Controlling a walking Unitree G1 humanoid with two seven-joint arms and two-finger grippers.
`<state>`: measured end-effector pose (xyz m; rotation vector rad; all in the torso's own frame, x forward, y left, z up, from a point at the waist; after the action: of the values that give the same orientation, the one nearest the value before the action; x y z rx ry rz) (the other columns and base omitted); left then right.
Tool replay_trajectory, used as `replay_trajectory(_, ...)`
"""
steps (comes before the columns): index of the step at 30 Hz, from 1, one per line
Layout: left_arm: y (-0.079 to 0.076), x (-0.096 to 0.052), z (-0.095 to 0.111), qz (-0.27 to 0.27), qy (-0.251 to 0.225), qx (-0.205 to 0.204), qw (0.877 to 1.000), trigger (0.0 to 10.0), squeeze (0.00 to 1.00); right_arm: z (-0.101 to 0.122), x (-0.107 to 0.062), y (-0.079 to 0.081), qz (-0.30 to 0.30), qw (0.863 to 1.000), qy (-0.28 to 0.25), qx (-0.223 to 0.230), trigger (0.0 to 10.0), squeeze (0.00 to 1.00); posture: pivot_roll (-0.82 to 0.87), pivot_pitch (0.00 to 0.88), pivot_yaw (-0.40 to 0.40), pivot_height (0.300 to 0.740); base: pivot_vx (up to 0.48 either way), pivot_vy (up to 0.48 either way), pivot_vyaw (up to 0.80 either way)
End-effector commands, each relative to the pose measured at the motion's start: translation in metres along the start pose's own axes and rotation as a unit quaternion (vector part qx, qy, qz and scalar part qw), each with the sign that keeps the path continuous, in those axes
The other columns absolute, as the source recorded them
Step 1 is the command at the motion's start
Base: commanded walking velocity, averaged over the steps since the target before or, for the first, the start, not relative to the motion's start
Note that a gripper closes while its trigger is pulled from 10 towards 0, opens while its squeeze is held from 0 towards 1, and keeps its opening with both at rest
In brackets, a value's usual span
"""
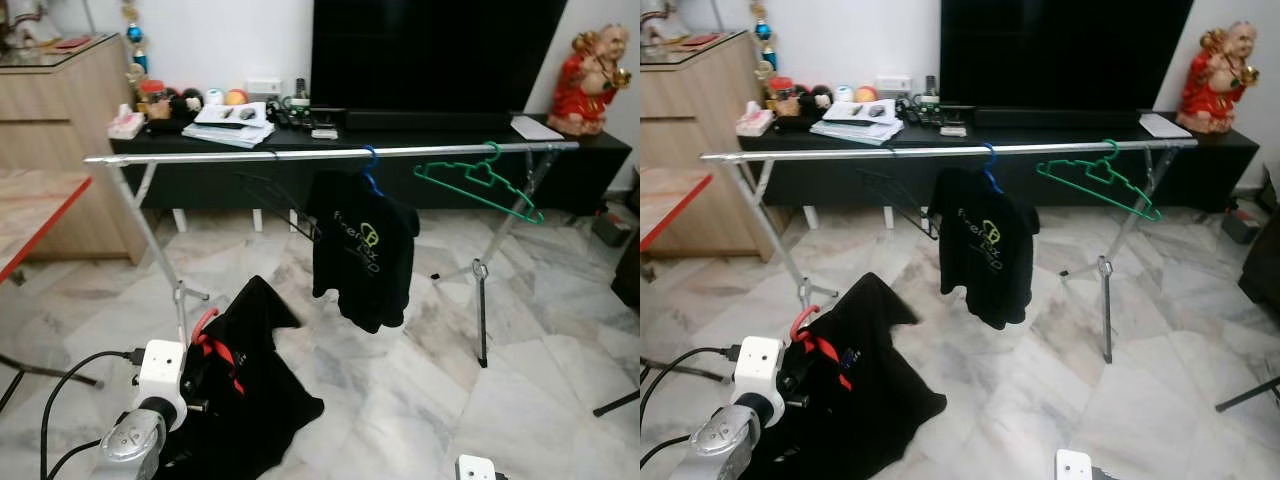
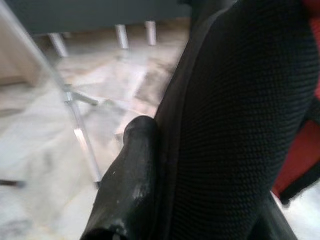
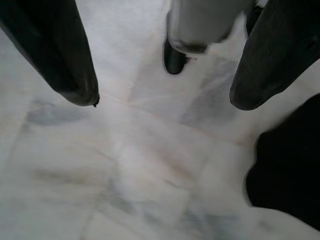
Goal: Hang hanger
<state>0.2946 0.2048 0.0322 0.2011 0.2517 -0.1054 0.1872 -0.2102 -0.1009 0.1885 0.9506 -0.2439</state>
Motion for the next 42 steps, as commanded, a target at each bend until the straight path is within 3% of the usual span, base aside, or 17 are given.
replay_trajectory(1, 0.0, 0.002, 0.009, -0.004, -0.015, 0.013, 1.0, 10.0, 0.0, 0.003, 0.001, 0.0, -0.001, 1.0, -0.001, -0.002, 10.0, 0.0, 0.01, 0.0, -0.012, 0.74, 0.337, 0.0, 0.0)
replay_trajectory(14, -0.003, 0.004, 0.01, -0.021, -0.013, 0.025, 0.999, 10.0, 0.0, 0.004, 0.001, -0.001, 0.0, 1.0, 0.0, -0.007, 10.0, 0.0, 0.01, 0.0, -0.015, 0.74, 0.338, 0.0, 0.0)
replay_trajectory(16, -0.012, 0.003, 0.009, -0.061, -0.01, 0.052, 0.997, 10.0, 0.0, 0.005, 0.001, -0.001, 0.0, 1.0, 0.0, -0.008, 10.0, 0.0, 0.01, 0.0, -0.019, 0.74, 0.338, 0.0, 0.0)
replay_trajectory(21, -0.017, 0.003, 0.011, -0.092, -0.013, 0.084, 0.992, 10.0, 0.0, 0.006, 0.001, -0.001, -0.001, 1.0, 0.0, -0.009, 10.0, 0.0, 0.01, 0.0, -0.02, 0.74, 0.338, 0.0, 0.0)
replay_trajectory(25, -0.03, 0.005, 0.019, -0.142, -0.024, 0.136, 0.98, 10.0, 0.0, 0.007, 0.001, -0.002, -0.001, 1.0, -0.001, -0.011, 10.0, 0.0, 0.01, 0.0, -0.024, 0.74, 0.339, 0.0, 0.0)
replay_trajectory(28, -0.036, 0.006, 0.024, -0.16, -0.031, 0.152, 0.975, 10.0, 0.0, 0.007, 0.001, -0.002, -0.001, 1.0, 0.0, -0.013, 10.0, 0.0, 0.01, 0.0, -0.023, 0.74, 0.337, 0.0, 0.0)
replay_trajectory(37, -0.055, 0.006, 0.04, -0.217, -0.058, 0.159, 0.961, 10.0, 0.0, 0.007, 0.001, -0.001, 0.0, 1.0, 0.0, -0.015, 10.0, 0.0, 0.01, 0.0, -0.02, 0.74, 0.335, 0.0, 0.0)
replay_trajectory(42, -0.056, 0.01, 0.049, -0.2, -0.061, 0.167, 0.964, 10.0, 0.0, 0.007, 0.001, 0.0, 0.002, 1.0, 0.001, -0.014, 10.0, 0.0, 0.01, 0.0, -0.019, 0.74, 0.163, 0.0, 0.0)
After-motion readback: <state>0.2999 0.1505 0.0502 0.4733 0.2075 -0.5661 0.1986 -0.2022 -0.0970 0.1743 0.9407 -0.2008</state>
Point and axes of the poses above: a point about 5 cm out from each wrist's last joint towards the gripper, its own x axis pointing out of the wrist towards the gripper, its own z axis along the axis of the wrist's last joint, y = z × x, the point moved 2 cm from there along x, pointing out of the wrist towards the gripper, and after that the axes turned 9 degrees about x, right-handed, at the moved point
